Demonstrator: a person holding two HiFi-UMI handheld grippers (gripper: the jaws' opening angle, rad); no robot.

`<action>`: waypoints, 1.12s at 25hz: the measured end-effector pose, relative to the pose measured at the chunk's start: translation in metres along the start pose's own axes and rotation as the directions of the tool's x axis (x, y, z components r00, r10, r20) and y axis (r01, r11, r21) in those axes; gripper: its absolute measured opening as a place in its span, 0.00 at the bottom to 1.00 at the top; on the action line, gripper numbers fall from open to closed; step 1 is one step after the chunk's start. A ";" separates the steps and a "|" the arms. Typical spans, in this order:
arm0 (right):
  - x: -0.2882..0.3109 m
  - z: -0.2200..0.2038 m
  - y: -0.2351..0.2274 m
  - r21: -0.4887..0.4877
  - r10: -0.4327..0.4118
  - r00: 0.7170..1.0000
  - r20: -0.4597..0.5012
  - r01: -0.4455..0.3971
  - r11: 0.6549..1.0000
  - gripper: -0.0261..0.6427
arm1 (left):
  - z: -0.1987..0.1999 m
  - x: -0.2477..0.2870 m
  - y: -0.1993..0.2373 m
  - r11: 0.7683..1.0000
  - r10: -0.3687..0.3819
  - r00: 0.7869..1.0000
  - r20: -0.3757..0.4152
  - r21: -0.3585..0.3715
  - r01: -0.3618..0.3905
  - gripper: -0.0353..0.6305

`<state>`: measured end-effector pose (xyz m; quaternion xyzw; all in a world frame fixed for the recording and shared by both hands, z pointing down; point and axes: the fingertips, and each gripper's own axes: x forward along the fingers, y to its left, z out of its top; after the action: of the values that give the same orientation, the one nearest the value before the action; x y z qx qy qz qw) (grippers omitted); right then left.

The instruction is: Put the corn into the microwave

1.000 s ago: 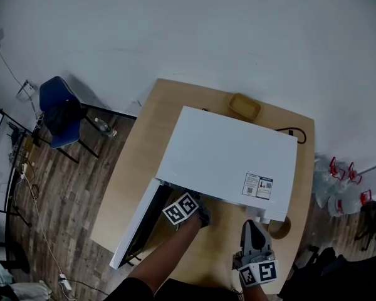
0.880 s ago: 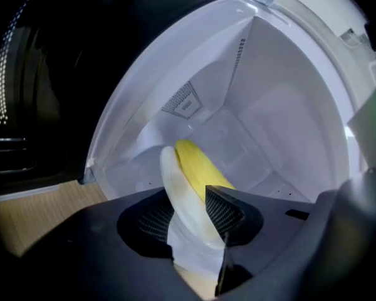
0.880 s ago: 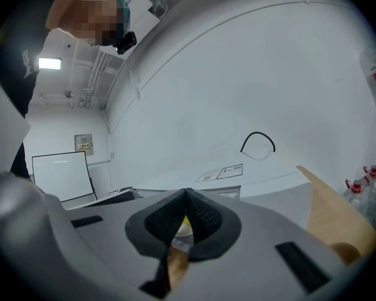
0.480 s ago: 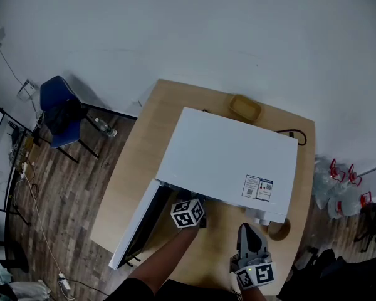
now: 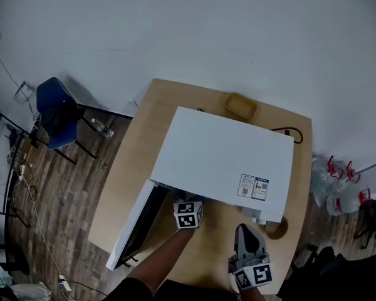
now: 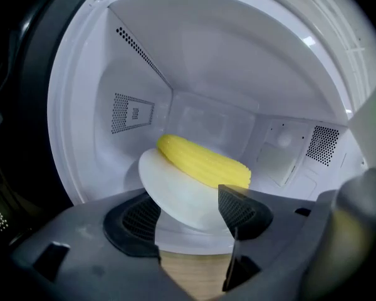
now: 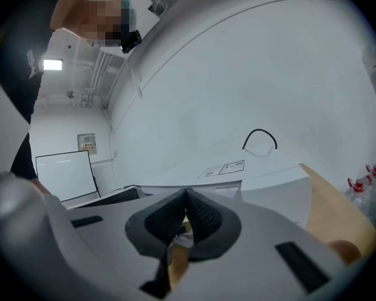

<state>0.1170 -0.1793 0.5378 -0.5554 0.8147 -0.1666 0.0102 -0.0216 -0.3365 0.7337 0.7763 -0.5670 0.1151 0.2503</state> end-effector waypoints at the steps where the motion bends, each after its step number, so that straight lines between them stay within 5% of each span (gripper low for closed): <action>1: 0.000 0.000 -0.001 -0.002 -0.002 1.000 -0.002 0.002 1.000 0.13 | -0.001 0.000 -0.001 1.000 -0.003 1.000 -0.009 0.014 0.003 0.45; 17: -0.008 -0.008 0.001 0.014 0.000 1.000 -0.018 0.001 1.000 0.13 | -0.009 -0.003 0.009 0.997 0.061 0.998 -0.028 0.056 -0.059 0.55; 28: -0.011 -0.010 -0.006 0.016 -0.005 1.000 -0.031 0.005 1.000 0.13 | -0.008 -0.003 0.008 0.996 0.046 0.997 0.057 -0.084 -0.041 0.56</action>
<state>0.1243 -0.1681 0.5473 -0.5547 0.8119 -0.1820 0.0017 -0.0294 -0.3316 0.7414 0.7558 -0.5951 0.0739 0.2629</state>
